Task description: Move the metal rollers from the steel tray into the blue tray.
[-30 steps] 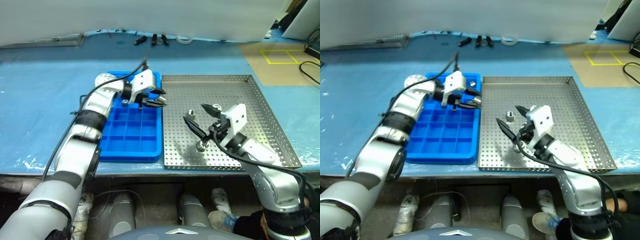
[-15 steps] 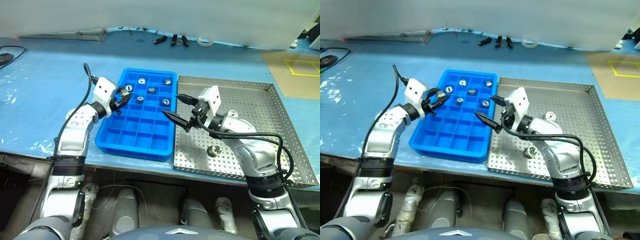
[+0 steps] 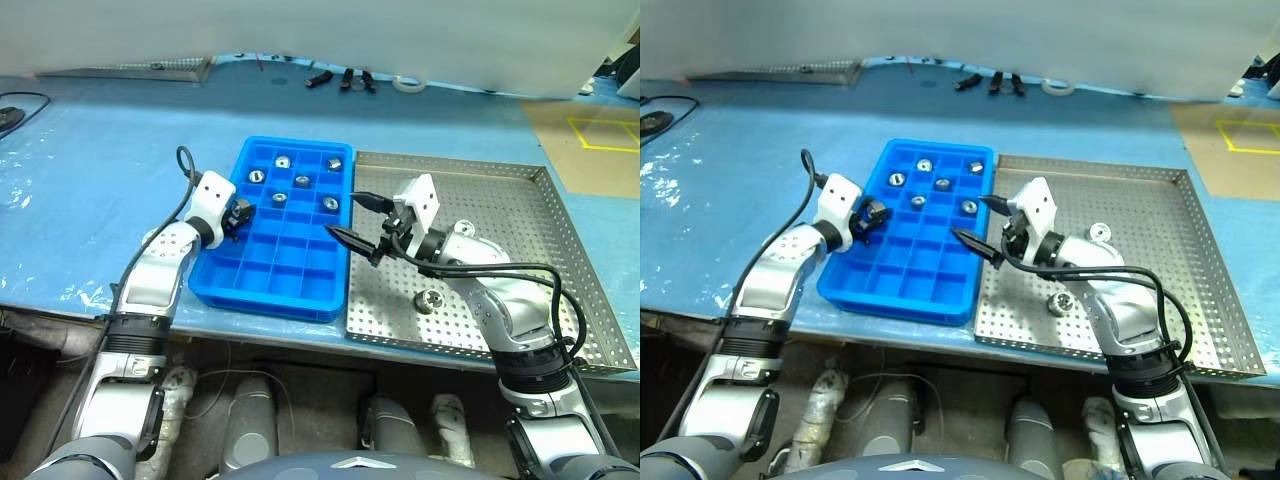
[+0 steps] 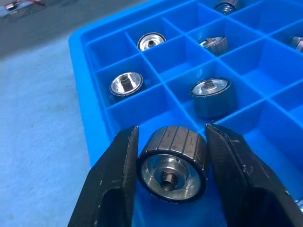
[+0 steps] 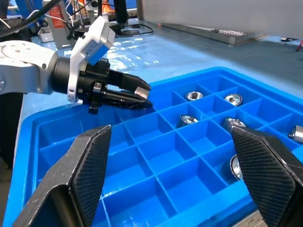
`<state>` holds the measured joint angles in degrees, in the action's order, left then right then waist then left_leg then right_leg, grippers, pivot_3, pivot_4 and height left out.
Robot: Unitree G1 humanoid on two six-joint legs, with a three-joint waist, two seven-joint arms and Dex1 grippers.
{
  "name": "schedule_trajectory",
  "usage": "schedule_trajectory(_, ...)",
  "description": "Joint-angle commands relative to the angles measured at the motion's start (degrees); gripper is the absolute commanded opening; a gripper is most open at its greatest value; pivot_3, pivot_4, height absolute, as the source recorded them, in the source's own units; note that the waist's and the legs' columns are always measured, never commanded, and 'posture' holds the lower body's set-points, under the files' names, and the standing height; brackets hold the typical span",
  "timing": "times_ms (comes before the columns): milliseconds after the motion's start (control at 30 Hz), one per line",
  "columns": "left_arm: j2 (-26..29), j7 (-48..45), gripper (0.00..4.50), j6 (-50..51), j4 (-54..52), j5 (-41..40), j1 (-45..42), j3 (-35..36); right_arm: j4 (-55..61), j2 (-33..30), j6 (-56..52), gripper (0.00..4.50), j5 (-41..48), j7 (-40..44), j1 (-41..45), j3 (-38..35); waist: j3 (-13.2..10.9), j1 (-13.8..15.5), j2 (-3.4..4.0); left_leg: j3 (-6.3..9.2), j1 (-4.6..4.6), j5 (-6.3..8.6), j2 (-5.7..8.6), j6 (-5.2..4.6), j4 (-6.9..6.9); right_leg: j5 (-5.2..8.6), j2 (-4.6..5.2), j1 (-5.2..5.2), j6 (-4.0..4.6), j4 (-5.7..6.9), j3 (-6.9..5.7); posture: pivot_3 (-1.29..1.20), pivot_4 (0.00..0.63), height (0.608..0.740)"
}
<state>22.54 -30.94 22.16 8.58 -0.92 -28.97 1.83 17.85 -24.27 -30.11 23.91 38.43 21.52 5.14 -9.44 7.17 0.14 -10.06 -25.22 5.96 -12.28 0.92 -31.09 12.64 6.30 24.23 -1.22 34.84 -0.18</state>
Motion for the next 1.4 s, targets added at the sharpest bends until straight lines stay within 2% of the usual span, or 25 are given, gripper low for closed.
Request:
schedule_trajectory(33,1.19,0.22,1.83,1.65,-1.20,-0.04,0.42,-0.48,3.01,-0.12,0.70,4.26,-0.02,-0.68,-0.08,-0.81,0.00,-0.13,0.00,-0.01,0.03,0.00,0.01,0.01,0.00,-0.01,0.00,0.00,0.00,0.01,0.00,0.09,0.150,0.740)
schedule_trajectory(100,1.30,-0.28,1.83,1.76,-0.76,-0.14,0.22,-1.00,2.90,0.07,0.92,4.26,-0.36,-1.01,-0.14,-0.66,0.00,-0.15,0.00,-0.01,0.06,-0.01,-0.01,0.02,0.00,-0.01,0.00,0.00,0.01,0.03,0.01,0.08,0.150,0.740)
schedule_trajectory(367,2.63,-1.67,4.47,2.04,0.01,-1.22,-1.43,-1.12,2.73,0.39,1.37,4.26,-0.58,-1.64,-0.35,-0.84,0.01,-0.12,0.01,-0.01,0.06,-0.02,0.00,0.04,0.02,-0.01,0.00,0.00,0.01,0.02,0.03,0.07,0.150,0.740)
schedule_trajectory(533,2.96,-1.08,4.47,0.84,1.45,-1.16,-3.44,-1.03,2.67,0.91,1.60,4.26,-0.84,-2.16,-0.44,-0.66,0.01,-0.13,0.01,-0.01,0.05,-0.03,-0.03,0.05,0.01,-0.01,-0.01,0.00,0.01,0.03,0.04,0.06,0.150,0.740)
schedule_trajectory(667,1.76,-3.17,4.47,1.19,2.53,-4.78,-6.03,0.18,2.46,1.18,1.99,4.26,-1.25,-2.43,-0.48,-0.70,0.01,-0.04,0.00,-0.01,0.01,-0.03,0.00,0.04,0.01,-0.01,-0.01,0.01,0.02,0.02,0.03,0.05,0.150,0.740)
schedule_trajectory(900,-1.07,-6.89,4.47,-2.54,8.78,-6.69,-14.69,-1.95,3.57,1.17,2.08,4.26,-1.40,-3.50,-1.25,-1.48,0.00,-0.06,0.00,-0.01,-0.03,-0.03,0.05,0.04,-0.03,-0.02,0.01,-0.01,0.01,0.03,0.09,-0.01,0.150,0.740)
schedule_trajectory(1100,-5.92,-14.80,4.47,-13.57,23.61,-4.81,-24.71,-7.14,6.54,-0.35,1.28,4.26,-0.79,-6.00,-3.02,-5.49,0.00,-0.28,-0.01,-0.02,-0.04,-0.04,0.10,0.06,-0.05,-0.02,0.02,-0.02,0.00,0.00,0.16,-0.10,0.150,0.740)
schedule_trajectory(1200,-10.27,-19.81,4.47,-19.88,33.59,-3.32,-31.24,-10.39,9.23,-2.08,0.58,4.26,-0.60,-7.42,-5.95,-9.02,0.00,-0.18,-0.02,-0.03,-0.08,-0.04,0.12,0.05,-0.07,-0.03,0.05,-0.02,-0.01,-0.03,0.18,-0.17,0.150,0.740)
schedule_trajectory(1300,-14.88,-20.05,4.47,-27.48,45.92,0.37,-37.39,-12.83,12.72,-2.92,-0.24,4.26,-0.39,-9.48,-9.60,-12.08,0.00,-0.56,-0.03,-0.04,-0.08,-0.04,0.16,0.04,-0.10,-0.03,0.06,-0.04,-0.02,-0.04,0.24,-0.23,0.150,0.740)
schedule_trajectory(1400,-20.06,-19.78,4.47,-30.44,55.03,1.17,-42.08,-12.38,16.92,-2.52,-0.91,4.26,-0.10,-12.23,-13.75,-15.01,0.00,-1.81,-0.03,-0.04,-0.06,0.01,0.24,-0.04,-0.11,-0.04,0.11,-0.04,-0.05,-0.07,0.24,-0.31,0.150,0.740)
